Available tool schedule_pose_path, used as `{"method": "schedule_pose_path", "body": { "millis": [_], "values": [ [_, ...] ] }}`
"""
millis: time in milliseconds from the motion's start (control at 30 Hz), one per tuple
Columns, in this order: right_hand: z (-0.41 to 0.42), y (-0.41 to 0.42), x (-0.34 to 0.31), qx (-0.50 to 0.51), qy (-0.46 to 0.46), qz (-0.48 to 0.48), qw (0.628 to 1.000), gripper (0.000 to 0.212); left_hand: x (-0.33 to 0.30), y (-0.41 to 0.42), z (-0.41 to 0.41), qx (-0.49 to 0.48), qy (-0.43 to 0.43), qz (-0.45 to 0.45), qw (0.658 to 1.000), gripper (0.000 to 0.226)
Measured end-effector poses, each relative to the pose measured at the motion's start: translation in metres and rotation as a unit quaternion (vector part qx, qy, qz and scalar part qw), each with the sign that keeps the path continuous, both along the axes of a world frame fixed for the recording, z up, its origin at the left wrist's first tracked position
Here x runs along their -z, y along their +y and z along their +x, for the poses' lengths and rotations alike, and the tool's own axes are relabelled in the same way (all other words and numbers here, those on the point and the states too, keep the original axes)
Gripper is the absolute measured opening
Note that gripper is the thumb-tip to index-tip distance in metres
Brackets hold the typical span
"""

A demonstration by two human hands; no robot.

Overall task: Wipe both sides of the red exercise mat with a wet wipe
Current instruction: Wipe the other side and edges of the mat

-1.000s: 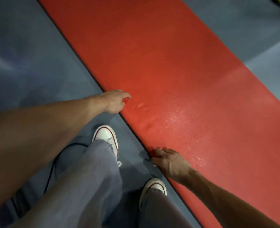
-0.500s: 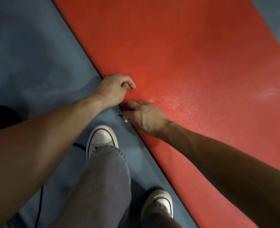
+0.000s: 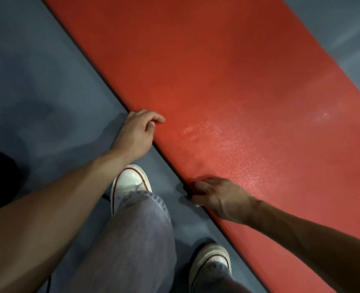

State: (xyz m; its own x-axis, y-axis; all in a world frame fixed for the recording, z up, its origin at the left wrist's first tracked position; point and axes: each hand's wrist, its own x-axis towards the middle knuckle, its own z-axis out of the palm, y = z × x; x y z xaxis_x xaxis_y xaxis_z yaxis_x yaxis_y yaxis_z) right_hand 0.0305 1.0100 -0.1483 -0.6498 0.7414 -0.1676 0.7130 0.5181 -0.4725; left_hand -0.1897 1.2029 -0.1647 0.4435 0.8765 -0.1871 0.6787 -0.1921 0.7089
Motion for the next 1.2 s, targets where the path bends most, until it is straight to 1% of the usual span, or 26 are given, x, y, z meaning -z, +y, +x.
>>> {"method": "schedule_pose_path", "body": {
  "millis": [100,167,233,300,400,500,600,633,700,767,800,833,867,900,933,967,1033,1067,1100,1133,1167,1200],
  "values": [
    [-0.025,0.046,0.004,0.027,0.035,0.048,0.998,0.009,0.000,0.000,-0.006,-0.011,-0.008,-0.031,0.999,0.038],
    [-0.040,0.078,0.003,0.058,0.034,0.081,0.994,0.008,0.001,0.005,-0.009,-0.019,-0.001,-0.051,0.999,0.037],
    [-0.048,0.101,0.003,0.104,0.037,0.091,0.990,0.002,0.000,0.011,-0.009,-0.033,0.006,-0.065,0.997,0.035],
    [-0.050,0.102,0.006,0.122,0.040,0.094,0.987,0.009,-0.002,0.014,-0.006,-0.051,0.008,-0.075,0.996,0.033],
    [-0.037,0.073,0.008,0.072,0.025,0.068,0.995,0.030,-0.006,0.017,-0.004,-0.066,0.008,-0.085,0.994,0.034],
    [-0.022,0.066,0.011,0.015,0.012,0.068,0.998,0.021,-0.005,0.025,-0.008,-0.030,0.009,-0.090,0.995,0.033],
    [-0.029,0.088,0.013,0.026,0.006,0.088,0.996,0.019,-0.006,0.022,-0.009,-0.024,0.001,-0.087,0.996,0.034],
    [-0.029,0.098,0.011,0.056,-0.001,0.092,0.994,0.020,-0.008,0.020,-0.008,-0.034,0.007,-0.083,0.996,0.034],
    [-0.013,0.119,0.010,0.164,-0.003,0.101,0.981,0.026,-0.007,0.016,-0.006,-0.056,0.026,-0.078,0.995,0.033],
    [0.022,0.140,0.007,0.300,-0.033,0.113,0.947,0.025,-0.006,0.012,-0.004,-0.061,0.031,-0.071,0.995,0.033],
    [0.040,0.148,0.004,0.361,-0.046,0.104,0.926,0.023,-0.007,0.011,-0.004,-0.062,0.029,-0.069,0.995,0.033],
    [0.051,0.152,0.003,0.407,-0.048,0.093,0.907,0.021,-0.009,0.010,-0.004,-0.061,0.029,-0.066,0.996,0.033],
    [0.055,0.151,0.005,0.432,-0.045,0.086,0.897,0.019,-0.010,0.010,-0.003,-0.062,0.030,-0.063,0.996,0.034],
    [0.049,0.145,0.005,0.435,-0.041,0.083,0.896,0.016,-0.011,0.010,-0.003,-0.063,0.033,-0.061,0.996,0.033],
    [0.036,0.133,0.005,0.417,-0.029,0.081,0.905,0.011,-0.011,0.010,-0.001,-0.065,0.038,-0.060,0.995,0.033],
    [0.016,0.119,0.004,0.373,-0.005,0.073,0.925,0.004,-0.012,0.010,0.000,-0.068,0.043,-0.061,0.995,0.033],
    [-0.019,0.085,0.003,0.232,0.023,0.031,0.972,0.021,-0.014,0.012,0.002,-0.072,0.045,-0.058,0.995,0.034],
    [-0.025,0.075,0.006,0.161,0.023,0.025,0.986,0.027,-0.015,0.012,0.003,-0.071,0.045,-0.056,0.995,0.034],
    [-0.020,0.076,0.007,0.127,0.014,0.031,0.991,0.032,-0.016,0.013,0.004,-0.069,0.046,-0.054,0.995,0.034],
    [-0.008,0.083,0.008,0.142,0.000,0.047,0.989,0.031,-0.017,0.012,0.004,-0.066,0.046,-0.053,0.995,0.034],
    [0.007,0.096,0.008,0.203,-0.015,0.068,0.977,0.024,-0.017,0.010,0.004,-0.064,0.047,-0.051,0.996,0.034],
    [0.028,0.110,0.010,0.282,-0.034,0.096,0.954,0.013,-0.017,0.009,0.003,-0.063,0.048,-0.048,0.996,0.034]
  ]
}}
